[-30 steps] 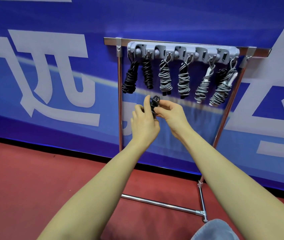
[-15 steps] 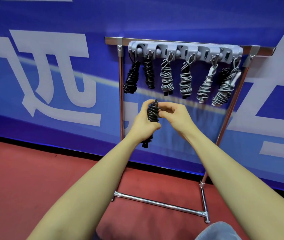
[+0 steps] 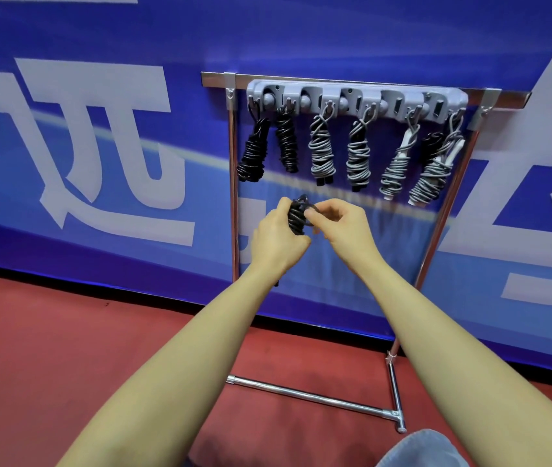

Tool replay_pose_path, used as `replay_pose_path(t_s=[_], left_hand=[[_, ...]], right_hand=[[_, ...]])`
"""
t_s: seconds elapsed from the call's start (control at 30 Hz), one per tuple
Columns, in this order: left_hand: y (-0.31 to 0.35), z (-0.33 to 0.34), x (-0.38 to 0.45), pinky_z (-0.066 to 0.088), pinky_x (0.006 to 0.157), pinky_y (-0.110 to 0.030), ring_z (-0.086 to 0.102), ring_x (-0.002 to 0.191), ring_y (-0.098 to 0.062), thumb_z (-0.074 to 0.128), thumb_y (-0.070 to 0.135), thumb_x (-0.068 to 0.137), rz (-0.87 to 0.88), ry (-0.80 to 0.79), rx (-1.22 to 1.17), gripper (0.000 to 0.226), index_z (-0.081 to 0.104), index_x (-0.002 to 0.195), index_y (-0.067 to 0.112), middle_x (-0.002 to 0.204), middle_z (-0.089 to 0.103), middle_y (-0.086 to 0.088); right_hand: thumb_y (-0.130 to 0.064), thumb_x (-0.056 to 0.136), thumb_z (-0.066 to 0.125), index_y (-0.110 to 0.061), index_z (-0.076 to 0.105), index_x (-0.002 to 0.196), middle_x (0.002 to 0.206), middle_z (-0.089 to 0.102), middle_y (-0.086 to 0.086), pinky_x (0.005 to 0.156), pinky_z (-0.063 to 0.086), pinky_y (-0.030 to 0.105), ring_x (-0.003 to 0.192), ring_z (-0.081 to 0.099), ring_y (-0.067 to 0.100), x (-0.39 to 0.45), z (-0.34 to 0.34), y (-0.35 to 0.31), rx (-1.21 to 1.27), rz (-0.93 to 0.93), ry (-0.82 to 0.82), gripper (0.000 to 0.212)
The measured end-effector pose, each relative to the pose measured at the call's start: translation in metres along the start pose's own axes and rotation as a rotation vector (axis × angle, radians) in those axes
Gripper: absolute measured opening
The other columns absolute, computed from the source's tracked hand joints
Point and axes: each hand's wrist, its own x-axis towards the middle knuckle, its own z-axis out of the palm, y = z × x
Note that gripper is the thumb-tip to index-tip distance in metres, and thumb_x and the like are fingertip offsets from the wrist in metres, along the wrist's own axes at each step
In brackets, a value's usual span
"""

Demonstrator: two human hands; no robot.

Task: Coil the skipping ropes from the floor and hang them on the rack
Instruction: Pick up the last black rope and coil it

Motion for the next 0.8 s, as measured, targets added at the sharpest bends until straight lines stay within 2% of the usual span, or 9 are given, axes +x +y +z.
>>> replay_pose_path(t_s=[0.07,0.13,0.2,0.3,0.37,0.43,0.53,0.67,0.8], left_hand=[[-0.002,0.001,-0.001,0.044,0.054,-0.034,0.054,0.067,-0.029,0.057,0.013,0.071,0.012,0.011,0.08,0.031,0.035,0.091,0.023,0.082,0.056,-0.001],[-0.003,0.001,-0.001,0.039,0.055,-0.031,0.053,0.068,-0.029,0.057,0.012,0.072,-0.002,-0.012,0.111,0.031,0.036,0.092,0.023,0.078,0.054,0.001],[-0.004,0.0,0.0,0.041,0.056,-0.03,0.056,0.071,-0.029,0.058,0.012,0.072,-0.024,-0.065,0.128,0.033,0.042,0.099,0.021,0.074,0.055,0.001],[-0.004,0.0,0.0,0.043,0.058,-0.03,0.059,0.074,-0.03,0.06,0.016,0.073,-0.07,-0.078,0.115,0.032,0.044,0.1,0.022,0.078,0.059,-0.002],[-0.005,0.001,0.0,0.043,0.059,-0.031,0.057,0.074,-0.029,0.06,0.022,0.077,-0.07,-0.046,0.129,0.027,0.041,0.096,0.02,0.079,0.058,-0.001],[-0.008,0.001,0.002,0.043,0.06,-0.033,0.055,0.074,-0.03,0.059,0.025,0.079,-0.054,-0.014,0.162,0.026,0.038,0.093,0.019,0.081,0.057,-0.001],[-0.014,0.001,0.005,0.04,0.057,-0.032,0.054,0.073,-0.031,0.057,0.02,0.078,-0.012,-0.018,0.186,0.027,0.033,0.091,0.021,0.085,0.058,-0.002],[-0.015,-0.005,0.006,0.044,0.056,-0.034,0.056,0.075,-0.03,0.058,0.012,0.073,0.012,-0.139,0.152,0.031,0.039,0.096,0.019,0.081,0.058,-0.001],[-0.013,-0.011,0.007,0.051,0.062,-0.041,0.057,0.068,-0.027,0.065,0.01,0.067,-0.023,-0.311,0.005,0.04,0.045,0.101,0.016,0.082,0.06,-0.006]], right_hand=[[-0.016,0.086,0.068,-0.008,0.065,0.077,0.062,0.064,-0.008,0.051,0.042,0.02,0.046,0.048,0.009,0.001,0.002,-0.001,-0.015,0.011,0.052,0.012],[-0.015,0.086,0.067,-0.009,0.067,0.076,0.063,0.064,-0.004,0.046,0.039,0.02,0.043,0.041,0.014,0.001,0.002,-0.003,0.018,0.001,0.053,0.011],[-0.013,0.087,0.066,-0.009,0.071,0.081,0.067,0.064,0.001,0.046,0.038,0.018,0.043,0.042,0.016,-0.001,0.002,-0.005,0.068,-0.005,0.034,0.009],[-0.009,0.091,0.061,-0.01,0.072,0.088,0.064,0.062,0.01,0.052,0.043,0.019,0.048,0.049,0.013,-0.003,0.002,-0.004,0.128,-0.006,-0.044,0.011],[-0.001,0.091,0.057,-0.009,0.07,0.095,0.074,0.065,0.014,0.061,0.049,0.022,0.057,0.056,0.014,-0.004,0.003,0.0,0.166,-0.006,-0.135,0.016],[0.006,0.09,0.055,-0.008,0.068,0.1,0.081,0.066,0.012,0.068,0.053,0.024,0.064,0.062,0.014,-0.005,0.003,0.003,0.232,0.013,-0.197,0.022],[0.008,0.088,0.056,-0.009,0.068,0.101,0.084,0.066,0.01,0.072,0.055,0.023,0.066,0.065,0.013,-0.005,0.001,0.005,0.236,0.013,-0.187,0.025],[0.009,0.087,0.058,-0.009,0.069,0.105,0.098,0.063,0.012,0.071,0.053,0.021,0.067,0.064,0.011,-0.004,-0.001,0.009,0.2,-0.025,-0.143,0.028],[0.004,0.086,0.062,-0.015,0.071,0.101,0.092,0.058,0.002,0.071,0.047,0.016,0.071,0.057,0.003,-0.004,0.0,0.013,0.17,-0.053,-0.106,0.026]])
